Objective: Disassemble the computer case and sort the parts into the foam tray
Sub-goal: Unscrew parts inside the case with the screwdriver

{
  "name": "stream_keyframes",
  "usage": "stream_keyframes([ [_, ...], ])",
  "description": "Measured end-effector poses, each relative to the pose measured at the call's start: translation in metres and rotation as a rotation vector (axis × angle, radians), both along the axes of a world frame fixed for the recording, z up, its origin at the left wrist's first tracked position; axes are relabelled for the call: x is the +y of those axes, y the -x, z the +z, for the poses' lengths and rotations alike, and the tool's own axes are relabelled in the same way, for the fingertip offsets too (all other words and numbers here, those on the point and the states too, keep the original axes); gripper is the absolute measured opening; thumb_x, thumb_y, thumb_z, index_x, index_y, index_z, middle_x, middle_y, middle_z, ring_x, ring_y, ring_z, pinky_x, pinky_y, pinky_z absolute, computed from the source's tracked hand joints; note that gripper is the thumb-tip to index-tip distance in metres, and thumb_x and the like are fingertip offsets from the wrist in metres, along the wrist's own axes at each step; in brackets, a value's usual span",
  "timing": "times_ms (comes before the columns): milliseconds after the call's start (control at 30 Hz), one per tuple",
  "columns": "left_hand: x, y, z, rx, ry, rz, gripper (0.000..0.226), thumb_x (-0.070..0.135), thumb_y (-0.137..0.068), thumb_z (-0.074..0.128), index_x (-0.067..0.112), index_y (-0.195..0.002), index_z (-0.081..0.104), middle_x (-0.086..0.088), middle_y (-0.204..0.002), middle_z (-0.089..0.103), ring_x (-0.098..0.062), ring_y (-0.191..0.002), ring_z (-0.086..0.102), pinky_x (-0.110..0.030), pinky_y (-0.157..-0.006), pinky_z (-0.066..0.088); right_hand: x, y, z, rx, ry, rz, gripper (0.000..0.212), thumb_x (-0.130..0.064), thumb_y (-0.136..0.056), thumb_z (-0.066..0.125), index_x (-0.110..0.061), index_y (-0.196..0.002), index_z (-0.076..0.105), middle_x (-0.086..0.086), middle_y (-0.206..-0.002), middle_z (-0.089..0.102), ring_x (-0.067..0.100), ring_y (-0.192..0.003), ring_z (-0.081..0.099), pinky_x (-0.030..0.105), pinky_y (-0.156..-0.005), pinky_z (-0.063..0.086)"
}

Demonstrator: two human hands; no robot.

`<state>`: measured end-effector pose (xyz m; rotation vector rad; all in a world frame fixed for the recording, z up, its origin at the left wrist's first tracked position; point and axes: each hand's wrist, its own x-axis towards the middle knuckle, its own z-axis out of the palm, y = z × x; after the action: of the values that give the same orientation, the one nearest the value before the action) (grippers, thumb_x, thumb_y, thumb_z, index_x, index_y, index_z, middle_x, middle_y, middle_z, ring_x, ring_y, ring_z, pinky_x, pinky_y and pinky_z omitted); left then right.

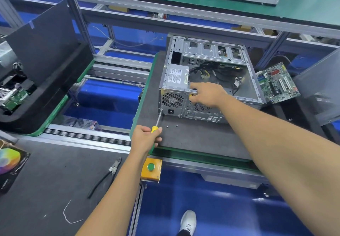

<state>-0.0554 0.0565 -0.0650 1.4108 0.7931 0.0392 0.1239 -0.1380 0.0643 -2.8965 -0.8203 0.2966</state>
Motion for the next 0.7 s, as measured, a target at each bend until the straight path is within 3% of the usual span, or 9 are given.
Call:
stream_keyframes([
  [200,0.000,0.005,0.002,0.052,-0.005,-0.064,0.039,0.045,-0.106,0.049,0.010,-0.102,0.068,-0.005,-0.094,0.077,-0.018,-0.075,0.075,-0.030,-0.061,0.056,0.000,0.000,-0.001,-0.010,0.002,-0.012,0.041,-0.047,-0.083,0.052,-0.037,-0.123,0.054,-0.012,-0.078,0.063,0.018,-0.077,0.060,0.032,-0.063,0.040],
  [300,0.000,0.003,0.003,0.055,-0.015,-0.086,0.042,0.044,-0.108,0.044,0.009,-0.107,0.067,-0.006,-0.097,0.077,-0.019,-0.068,0.068,-0.029,-0.059,0.052,-0.002,0.000,-0.004,-0.010,-0.066,0.006,0.038,-0.047,-0.084,0.056,-0.036,-0.119,0.049,-0.010,-0.105,0.064,0.020,-0.092,0.058,0.035,-0.068,0.039],
  [400,0.000,0.003,0.003,0.029,-0.059,-0.107,0.043,0.048,-0.102,0.056,0.006,-0.110,0.059,-0.008,-0.097,0.074,-0.017,-0.064,0.066,-0.029,-0.054,0.048,-0.005,0.003,-0.004,-0.078,-0.223,0.044,0.042,-0.043,-0.081,0.058,-0.032,-0.120,0.048,-0.008,-0.113,0.057,0.018,-0.106,0.049,0.039,-0.076,0.041],
  [500,-0.001,0.002,0.000,0.010,-0.118,-0.107,0.043,0.037,-0.091,0.077,0.016,-0.103,0.041,-0.011,-0.085,0.063,-0.008,-0.051,0.061,-0.024,-0.043,0.046,-0.005,0.021,-0.014,-0.379,-0.419,0.020,0.042,-0.038,-0.077,0.052,-0.023,-0.116,0.051,-0.004,-0.110,0.046,0.020,-0.102,0.038,0.039,-0.085,0.036],
  [567,-0.003,0.002,-0.005,-0.001,-0.133,-0.092,0.041,0.028,-0.090,0.078,0.019,-0.096,0.038,-0.010,-0.083,0.061,-0.008,-0.049,0.059,-0.023,-0.042,0.046,0.002,0.048,-0.030,-0.439,-0.677,-0.011,0.035,-0.031,-0.072,0.051,-0.021,-0.106,0.052,-0.006,-0.104,0.042,0.020,-0.096,0.036,0.034,-0.082,0.030],
  [633,-0.005,0.001,-0.010,-0.009,-0.125,-0.049,0.039,0.028,-0.090,0.078,0.019,-0.094,0.041,-0.008,-0.082,0.063,-0.009,-0.050,0.061,-0.024,-0.044,0.049,0.017,0.078,-0.056,-0.259,-0.840,0.056,0.025,-0.024,-0.073,0.053,-0.021,-0.098,0.050,-0.005,-0.096,0.046,0.021,-0.089,0.041,0.033,-0.079,0.034],
  [700,-0.006,0.000,-0.009,-0.003,-0.113,-0.026,0.038,0.031,-0.090,0.078,0.018,-0.095,0.043,-0.007,-0.082,0.065,-0.011,-0.052,0.063,-0.025,-0.047,0.050,0.037,0.104,-0.081,0.048,-0.956,-0.056,0.018,-0.015,-0.080,0.054,-0.019,-0.096,0.048,0.003,-0.091,0.054,0.021,-0.082,0.050,0.033,-0.075,0.043],
])
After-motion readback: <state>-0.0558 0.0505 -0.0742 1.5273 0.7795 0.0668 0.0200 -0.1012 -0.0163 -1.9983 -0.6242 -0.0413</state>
